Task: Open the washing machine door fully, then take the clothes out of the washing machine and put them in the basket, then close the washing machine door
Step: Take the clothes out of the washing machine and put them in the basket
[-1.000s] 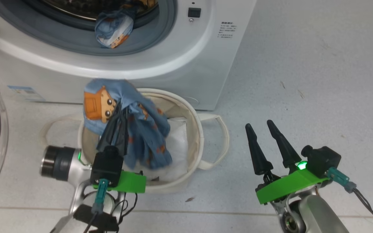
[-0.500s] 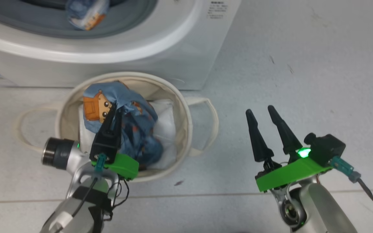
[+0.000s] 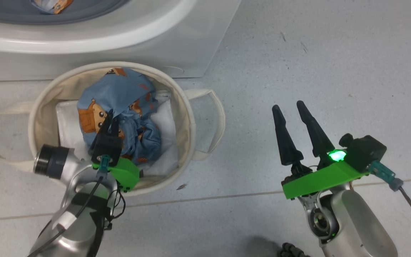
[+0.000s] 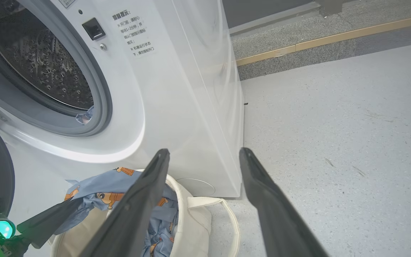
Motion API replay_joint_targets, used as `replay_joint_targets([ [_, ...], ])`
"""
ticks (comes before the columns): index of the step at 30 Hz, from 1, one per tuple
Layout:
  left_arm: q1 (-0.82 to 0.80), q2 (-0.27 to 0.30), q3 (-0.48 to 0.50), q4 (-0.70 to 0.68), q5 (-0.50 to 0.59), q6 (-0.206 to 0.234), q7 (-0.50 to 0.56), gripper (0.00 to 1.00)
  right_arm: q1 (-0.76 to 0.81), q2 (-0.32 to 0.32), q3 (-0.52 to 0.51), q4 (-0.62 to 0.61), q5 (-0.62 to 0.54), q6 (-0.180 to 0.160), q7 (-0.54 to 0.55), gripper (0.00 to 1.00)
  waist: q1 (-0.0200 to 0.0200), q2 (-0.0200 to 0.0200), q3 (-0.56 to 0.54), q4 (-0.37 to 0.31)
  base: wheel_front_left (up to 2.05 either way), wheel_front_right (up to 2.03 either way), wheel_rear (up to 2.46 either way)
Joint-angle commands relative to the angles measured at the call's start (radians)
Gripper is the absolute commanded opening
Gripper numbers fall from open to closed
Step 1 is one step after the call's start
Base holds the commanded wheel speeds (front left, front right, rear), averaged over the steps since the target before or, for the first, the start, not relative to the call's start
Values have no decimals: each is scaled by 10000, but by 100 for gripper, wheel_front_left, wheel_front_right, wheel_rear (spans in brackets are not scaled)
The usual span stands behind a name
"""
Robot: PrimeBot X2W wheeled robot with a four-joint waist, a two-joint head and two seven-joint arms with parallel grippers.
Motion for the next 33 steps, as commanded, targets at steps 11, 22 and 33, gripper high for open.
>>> replay_joint_targets([
  [11,88,31,477,-409,36,349,-45,100,55,32,180,-258,-78,10,-122,100,0,0,-417,249,0,0,0],
  [22,1213,-46,1086,-2829,-87,870,-45,100,179,32,-187,-277,-200,10,-122,100,0,0,-1360,799,0,0,0],
  [33,2820,-515,1742,-5017,-412,885,-45,100,416,32,-832,-197,-810,10,-122,100,0,0,-2560,1570,0,0,0],
])
